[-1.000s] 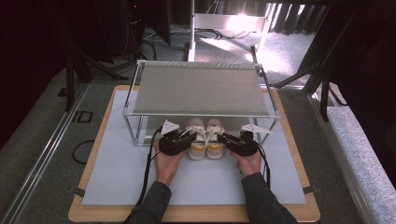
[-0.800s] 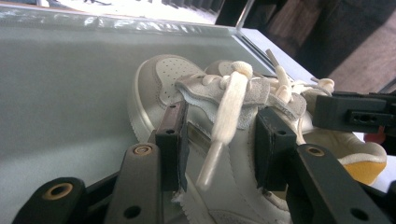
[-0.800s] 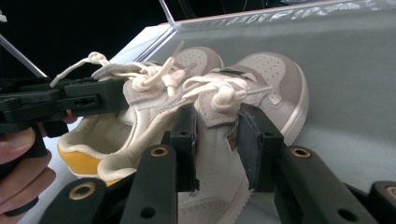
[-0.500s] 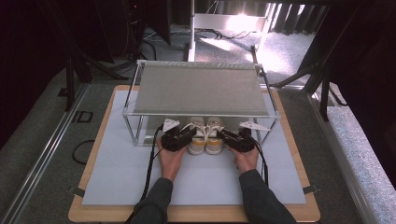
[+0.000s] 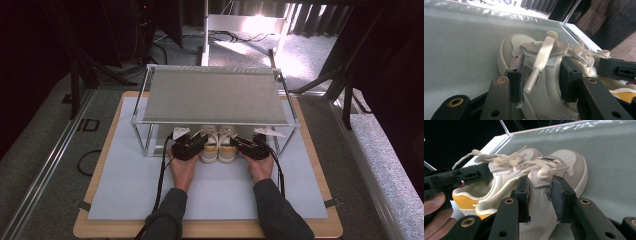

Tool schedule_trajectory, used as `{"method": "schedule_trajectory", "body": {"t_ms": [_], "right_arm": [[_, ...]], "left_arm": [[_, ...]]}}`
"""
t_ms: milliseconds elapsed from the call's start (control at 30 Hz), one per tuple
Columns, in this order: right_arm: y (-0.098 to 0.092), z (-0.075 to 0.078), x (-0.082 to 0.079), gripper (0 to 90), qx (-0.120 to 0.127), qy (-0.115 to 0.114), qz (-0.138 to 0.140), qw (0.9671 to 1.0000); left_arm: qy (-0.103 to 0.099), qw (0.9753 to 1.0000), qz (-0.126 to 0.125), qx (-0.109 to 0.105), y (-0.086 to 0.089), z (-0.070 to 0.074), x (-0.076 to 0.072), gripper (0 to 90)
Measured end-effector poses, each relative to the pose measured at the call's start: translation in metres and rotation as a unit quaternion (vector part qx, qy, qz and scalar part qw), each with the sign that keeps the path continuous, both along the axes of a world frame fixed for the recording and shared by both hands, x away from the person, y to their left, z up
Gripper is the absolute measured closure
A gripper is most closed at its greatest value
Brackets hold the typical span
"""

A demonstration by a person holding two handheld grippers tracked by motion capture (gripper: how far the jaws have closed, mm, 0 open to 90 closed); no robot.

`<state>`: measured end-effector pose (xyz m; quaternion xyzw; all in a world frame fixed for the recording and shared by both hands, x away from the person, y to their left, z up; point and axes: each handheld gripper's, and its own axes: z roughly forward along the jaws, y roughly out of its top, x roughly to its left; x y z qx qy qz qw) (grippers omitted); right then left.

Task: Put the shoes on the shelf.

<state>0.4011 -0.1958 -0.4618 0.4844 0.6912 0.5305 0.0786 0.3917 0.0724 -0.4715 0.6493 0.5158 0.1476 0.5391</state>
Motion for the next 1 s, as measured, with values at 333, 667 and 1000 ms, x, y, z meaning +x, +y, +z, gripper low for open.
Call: {"method": "schedule_trajectory", "body": {"t_ms": [333,667,1000], "right_arm": [[0.004,0.004,0.001,59.4,-0.038,-0.020,-0.009,0.9990],[0.000,0.018,-0.025,40.0,-0.034,-0.060,-0.016,0.9975],[0.006,0.022,-0.052,29.4,-0.056,-0.078,0.012,0.9952]], "left_arm": [[0.007,0.9998,0.016,-0.007,0.005,-0.001,-0.002,46.2],[-0.017,0.9990,-0.021,-0.036,0.017,0.008,-0.021,35.5],[-0.034,0.9972,-0.067,0.008,0.014,0.015,-0.045,23.8]]}}
